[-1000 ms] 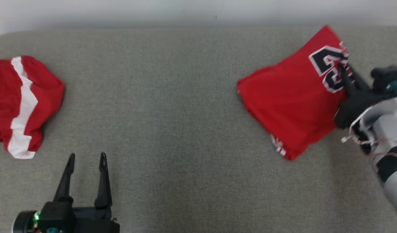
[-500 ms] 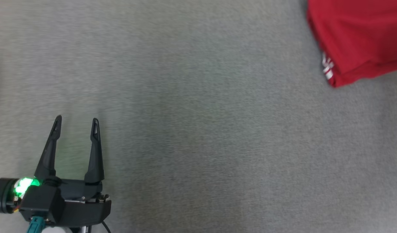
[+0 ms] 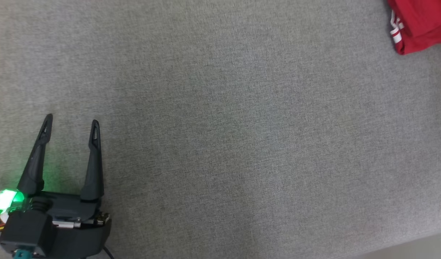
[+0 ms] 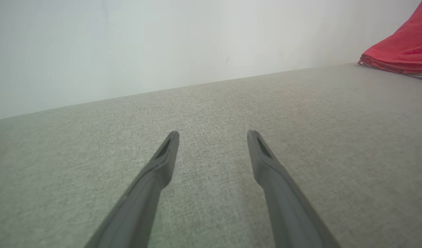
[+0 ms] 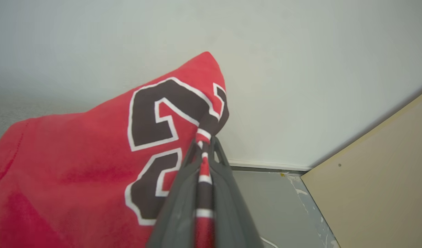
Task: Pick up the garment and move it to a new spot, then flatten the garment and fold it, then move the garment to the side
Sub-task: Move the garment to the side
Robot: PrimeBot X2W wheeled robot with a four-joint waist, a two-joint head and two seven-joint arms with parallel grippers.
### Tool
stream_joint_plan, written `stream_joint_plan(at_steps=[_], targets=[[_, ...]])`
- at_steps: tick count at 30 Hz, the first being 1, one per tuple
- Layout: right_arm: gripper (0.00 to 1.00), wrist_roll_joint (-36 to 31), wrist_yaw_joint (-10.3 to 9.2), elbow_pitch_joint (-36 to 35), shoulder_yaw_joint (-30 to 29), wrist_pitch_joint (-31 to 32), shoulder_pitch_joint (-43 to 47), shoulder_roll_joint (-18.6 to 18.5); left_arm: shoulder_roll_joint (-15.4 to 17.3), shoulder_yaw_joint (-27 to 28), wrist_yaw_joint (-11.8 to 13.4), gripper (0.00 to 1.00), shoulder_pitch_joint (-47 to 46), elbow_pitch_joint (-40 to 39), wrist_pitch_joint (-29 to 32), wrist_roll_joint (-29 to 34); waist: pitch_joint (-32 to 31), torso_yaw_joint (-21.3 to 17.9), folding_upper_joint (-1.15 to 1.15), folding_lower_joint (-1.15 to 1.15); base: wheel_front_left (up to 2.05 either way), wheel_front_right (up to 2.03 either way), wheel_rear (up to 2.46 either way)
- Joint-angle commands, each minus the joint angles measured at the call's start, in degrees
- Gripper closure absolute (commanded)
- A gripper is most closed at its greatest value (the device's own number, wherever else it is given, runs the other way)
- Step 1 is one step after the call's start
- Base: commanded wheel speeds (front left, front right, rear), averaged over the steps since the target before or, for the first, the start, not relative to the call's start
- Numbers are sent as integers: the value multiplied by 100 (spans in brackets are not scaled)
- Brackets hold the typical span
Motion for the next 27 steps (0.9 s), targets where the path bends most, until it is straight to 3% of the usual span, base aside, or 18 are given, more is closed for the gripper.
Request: stream_joint_plan(at_steps=[1,5,6,7,8,18,27], targets=[[100,-50,-17,25,-23,25,-66,-13,21,-4,-24,0,-2,21,39,-14,126,-79,-1,-1,0,0,0],[100,-179,-17,121,-105,155,-202,13,48,1,19,0,21,-53,79,-28,178,-58,-1,-1,0,0,0],[76,-231,-17,111,-128,100,-224,11,50,8,32,0,29,-69,86,-35,188,-52,-1,-1,0,0,0],[24,-296,-17,97,-123,64,-224,11,55,17,45,0,34,-80,88,-42,195,-47,-1,-1,0,0,0],[0,-337,-17,126,-137,88,-227,22,65,26,50,0,49,-88,91,-46,199,-45,-1,-1,0,0,0],[0,-784,-17,-97,-480,-69,21,350,28,66,144,0,179,152,34,-139,-123,-45,-1,-1,0,0,0],[0,-730,-17,-790,-713,-307,681,742,-177,119,256,0,380,760,-106,-395,-1135,184,-1,-1,0,0,0]])
